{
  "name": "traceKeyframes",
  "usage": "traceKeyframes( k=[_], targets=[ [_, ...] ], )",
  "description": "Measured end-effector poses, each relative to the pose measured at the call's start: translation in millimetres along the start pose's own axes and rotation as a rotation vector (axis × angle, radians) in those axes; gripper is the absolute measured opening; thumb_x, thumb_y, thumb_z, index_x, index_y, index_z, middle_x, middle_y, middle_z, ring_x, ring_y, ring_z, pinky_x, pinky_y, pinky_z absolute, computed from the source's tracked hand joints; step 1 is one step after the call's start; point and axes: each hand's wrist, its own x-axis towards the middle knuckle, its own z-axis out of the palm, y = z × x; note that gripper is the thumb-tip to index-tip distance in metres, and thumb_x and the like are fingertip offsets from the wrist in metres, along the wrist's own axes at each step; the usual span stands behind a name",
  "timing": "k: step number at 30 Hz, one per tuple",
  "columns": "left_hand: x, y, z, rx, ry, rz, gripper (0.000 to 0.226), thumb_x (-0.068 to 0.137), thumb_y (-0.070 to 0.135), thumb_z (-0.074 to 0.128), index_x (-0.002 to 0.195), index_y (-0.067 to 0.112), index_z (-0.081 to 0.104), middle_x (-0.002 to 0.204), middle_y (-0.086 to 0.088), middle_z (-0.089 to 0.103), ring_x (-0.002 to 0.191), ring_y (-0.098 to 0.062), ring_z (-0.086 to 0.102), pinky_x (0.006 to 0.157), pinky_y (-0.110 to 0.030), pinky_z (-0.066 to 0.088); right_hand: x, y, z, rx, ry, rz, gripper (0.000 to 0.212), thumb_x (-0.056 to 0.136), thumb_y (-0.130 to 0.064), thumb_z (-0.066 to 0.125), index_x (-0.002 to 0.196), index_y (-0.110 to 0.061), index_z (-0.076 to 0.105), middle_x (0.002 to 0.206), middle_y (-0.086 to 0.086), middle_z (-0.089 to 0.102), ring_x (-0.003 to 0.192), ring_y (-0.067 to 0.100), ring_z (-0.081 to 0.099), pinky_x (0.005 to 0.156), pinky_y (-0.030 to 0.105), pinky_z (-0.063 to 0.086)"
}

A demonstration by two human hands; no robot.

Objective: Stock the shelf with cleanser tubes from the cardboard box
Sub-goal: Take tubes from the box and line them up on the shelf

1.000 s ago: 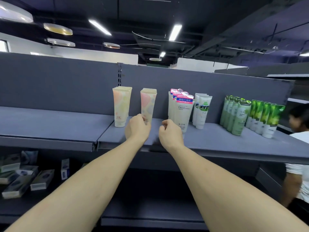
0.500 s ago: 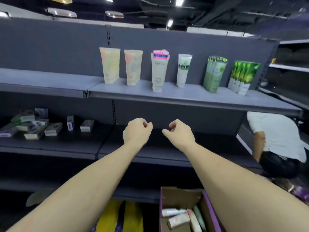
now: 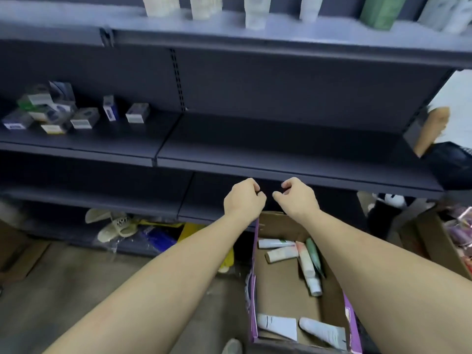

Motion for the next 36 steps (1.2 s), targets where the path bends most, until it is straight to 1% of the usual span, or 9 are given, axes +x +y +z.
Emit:
traceKeyframes(
  k=[11, 16, 19, 22, 26, 28, 31, 34, 36],
  targets=[
    [13.5, -29.5, 127.0, 0.05, -0.23, -0.171, 0.021, 0.088, 0.025, 0.056, 0.108, 0.023, 0.064, 0.107, 0.004, 0.066, 0.096, -0.02, 0.062, 0.075, -0.028, 0.048, 34.6, 125.0, 67.9, -0.001, -0.222, 0.213, 0.041, 0.09, -0.035, 0.064, 0.126, -0.018, 0.053, 0.113, 0.003, 0.066, 0.096, 0.02, 0.061, 0.085, 0.033, 0.05],
    [7.0, -40.8, 183.8, 0.05, -0.269, -0.293, 0.014, 0.086, 0.029, 0.058, 0.098, 0.024, 0.063, 0.104, 0.003, 0.067, 0.099, -0.022, 0.062, 0.076, -0.028, 0.047, 47.8, 184.3, 89.1, -0.021, -0.352, 0.254, 0.039, 0.088, -0.036, 0.065, 0.122, -0.021, 0.053, 0.119, 0.006, 0.061, 0.091, 0.022, 0.063, 0.079, 0.031, 0.051],
    [-1.8, -51.6, 217.5, 0.055, -0.282, -0.367, 0.013, 0.086, 0.03, 0.058, 0.096, 0.026, 0.065, 0.108, 0.002, 0.069, 0.104, -0.023, 0.062, 0.081, -0.028, 0.046, 49.5, 214.7, 100.3, -0.026, -0.411, 0.277, 0.037, 0.088, -0.034, 0.063, 0.122, -0.021, 0.053, 0.119, 0.006, 0.063, 0.099, 0.026, 0.063, 0.085, 0.031, 0.051],
    [-12.4, -66.3, 251.3, 0.031, -0.33, -0.441, 0.003, 0.085, 0.028, 0.058, 0.083, 0.026, 0.06, 0.105, -0.003, 0.071, 0.103, -0.026, 0.064, 0.089, -0.03, 0.051, 42.1, 245.6, 113.1, -0.038, -0.474, 0.316, 0.041, 0.085, -0.03, 0.062, 0.124, -0.021, 0.056, 0.117, 0.007, 0.067, 0.109, 0.028, 0.062, 0.092, 0.032, 0.051],
    [-28.3, -93.3, 290.4, 0.022, -0.439, -0.54, 0.023, 0.083, 0.025, 0.062, 0.104, 0.018, 0.068, 0.114, -0.005, 0.069, 0.112, -0.026, 0.062, 0.097, -0.033, 0.049, 23.3, 293.2, 135.2, -0.143, -0.595, 0.392, 0.045, 0.083, -0.032, 0.066, 0.125, -0.018, 0.057, 0.125, 0.007, 0.063, 0.118, 0.028, 0.058, 0.098, 0.029, 0.046],
    [-35.9, -106.6, 303.1, 0.049, -0.473, -0.56, 0.027, 0.086, 0.024, 0.06, 0.109, 0.015, 0.069, 0.118, -0.005, 0.066, 0.115, -0.027, 0.059, 0.099, -0.033, 0.047, 16.4, 311.6, 143.9, -0.203, -0.676, 0.421, 0.042, 0.084, -0.03, 0.065, 0.123, -0.016, 0.06, 0.124, 0.006, 0.063, 0.119, 0.028, 0.058, 0.097, 0.028, 0.046],
    [-43.7, -121.3, 317.1, 0.054, -0.546, -0.59, 0.024, 0.086, 0.022, 0.057, 0.103, 0.012, 0.069, 0.115, -0.008, 0.067, 0.112, -0.028, 0.06, 0.098, -0.033, 0.048, 8.7, 328.3, 157.1, -0.273, -0.754, 0.447, 0.038, 0.08, -0.031, 0.066, 0.115, -0.016, 0.068, 0.116, 0.007, 0.068, 0.108, 0.027, 0.064, 0.089, 0.028, 0.052],
    [-49.0, -135.5, 329.3, 0.068, -0.611, -0.613, 0.016, 0.083, 0.02, 0.059, 0.095, 0.011, 0.064, 0.108, -0.01, 0.067, 0.103, -0.028, 0.061, 0.091, -0.033, 0.05, 1.8, 337.4, 171.9, -0.334, -0.841, 0.427, 0.04, 0.077, -0.034, 0.069, 0.113, -0.016, 0.069, 0.116, 0.008, 0.065, 0.102, 0.026, 0.065, 0.087, 0.031, 0.055],
    [-52.1, -144.5, 336.7, 0.122, -0.68, -0.611, 0.02, 0.085, 0.018, 0.063, 0.102, 0.007, 0.065, 0.108, -0.009, 0.066, 0.1, -0.026, 0.061, 0.085, -0.032, 0.049, -2.4, 344.4, 180.4, -0.349, -0.901, 0.424, 0.039, 0.078, -0.034, 0.072, 0.112, -0.015, 0.067, 0.112, 0.005, 0.064, 0.1, 0.023, 0.063, 0.084, 0.03, 0.054]
  ],
)
